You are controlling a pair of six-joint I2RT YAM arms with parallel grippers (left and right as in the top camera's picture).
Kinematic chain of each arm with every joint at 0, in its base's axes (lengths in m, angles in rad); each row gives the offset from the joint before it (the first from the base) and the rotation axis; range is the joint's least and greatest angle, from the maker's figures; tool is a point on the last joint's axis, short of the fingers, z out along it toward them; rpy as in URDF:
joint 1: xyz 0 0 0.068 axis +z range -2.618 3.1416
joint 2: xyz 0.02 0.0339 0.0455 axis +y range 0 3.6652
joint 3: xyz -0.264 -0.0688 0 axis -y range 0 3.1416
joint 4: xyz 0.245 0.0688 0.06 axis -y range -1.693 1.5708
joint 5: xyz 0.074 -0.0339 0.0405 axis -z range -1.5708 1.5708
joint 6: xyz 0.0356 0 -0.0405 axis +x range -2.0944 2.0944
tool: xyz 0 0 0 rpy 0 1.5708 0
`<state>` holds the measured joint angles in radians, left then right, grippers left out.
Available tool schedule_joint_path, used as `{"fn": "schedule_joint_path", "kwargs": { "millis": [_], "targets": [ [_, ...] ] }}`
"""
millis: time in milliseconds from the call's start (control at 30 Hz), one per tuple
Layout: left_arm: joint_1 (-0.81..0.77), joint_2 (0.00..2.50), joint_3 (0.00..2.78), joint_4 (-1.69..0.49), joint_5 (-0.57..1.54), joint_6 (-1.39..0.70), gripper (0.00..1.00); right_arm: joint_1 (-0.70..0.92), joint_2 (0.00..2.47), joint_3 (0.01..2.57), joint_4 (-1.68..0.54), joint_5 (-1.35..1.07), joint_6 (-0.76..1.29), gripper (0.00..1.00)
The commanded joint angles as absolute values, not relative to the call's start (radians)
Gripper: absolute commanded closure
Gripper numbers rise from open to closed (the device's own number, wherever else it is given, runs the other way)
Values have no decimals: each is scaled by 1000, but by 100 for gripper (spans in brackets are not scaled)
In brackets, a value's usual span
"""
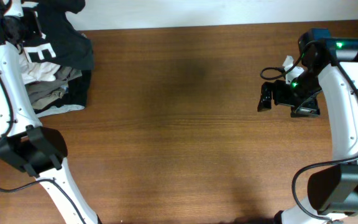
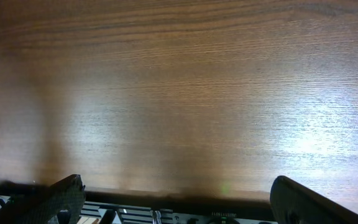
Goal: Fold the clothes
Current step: 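Carry the bundle with the left gripper onto the top-left clothes stack, then press and adjust the bundle on the stack with the left gripper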
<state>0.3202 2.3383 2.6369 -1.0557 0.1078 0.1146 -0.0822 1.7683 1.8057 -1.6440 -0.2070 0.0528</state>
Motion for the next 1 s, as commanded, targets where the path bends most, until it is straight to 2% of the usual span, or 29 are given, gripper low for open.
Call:
{"fn": "schedule_joint_path", "kwargs": {
  "millis": [0, 267, 300, 333, 367, 433, 500, 733, 800, 900, 933, 967],
  "targets": [
    [362, 2392, 2665, -1023, 93, 98, 99, -79, 1764, 1816, -1654, -197, 61, 1],
    [450, 2530, 2665, -981, 71, 97, 87, -79, 1764, 1816, -1680, -197, 61, 2],
    [463, 2544, 2665, -982, 71, 97, 67, -79, 1764, 1816, -1684, -197, 61, 1],
    [471, 2554, 2665, -985, 71, 97, 35, -79, 1764, 1816, -1686, -197, 61, 1],
    [482, 2558, 2665, -992, 75, 95, 27, -79, 1764, 1816, -1688, -197, 61, 1],
    [498, 2561, 2665, -995, 75, 59, 27, -79, 1764, 1816, -1688, -197, 61, 1],
    [513, 2558, 2665, -991, 75, 4, 1, -79, 1764, 1816, -1688, -198, 61, 1],
    [535, 2538, 2666, -1004, 190, -9, 1, -79, 1764, 1816, -1692, -198, 62, 1],
    [535, 2514, 2666, -1007, 207, -9, 7, -79, 1764, 1816, -1691, -198, 62, 1],
    [532, 2464, 2666, -996, 207, -9, 7, -79, 1764, 1816, -1692, -198, 62, 1],
    [532, 2445, 2666, -982, 207, -9, 10, -79, 1764, 1816, -1691, -198, 62, 1],
    [531, 2434, 2666, -968, 207, -9, 24, -79, 1764, 1816, -1691, -198, 62, 1]
  ]
}}
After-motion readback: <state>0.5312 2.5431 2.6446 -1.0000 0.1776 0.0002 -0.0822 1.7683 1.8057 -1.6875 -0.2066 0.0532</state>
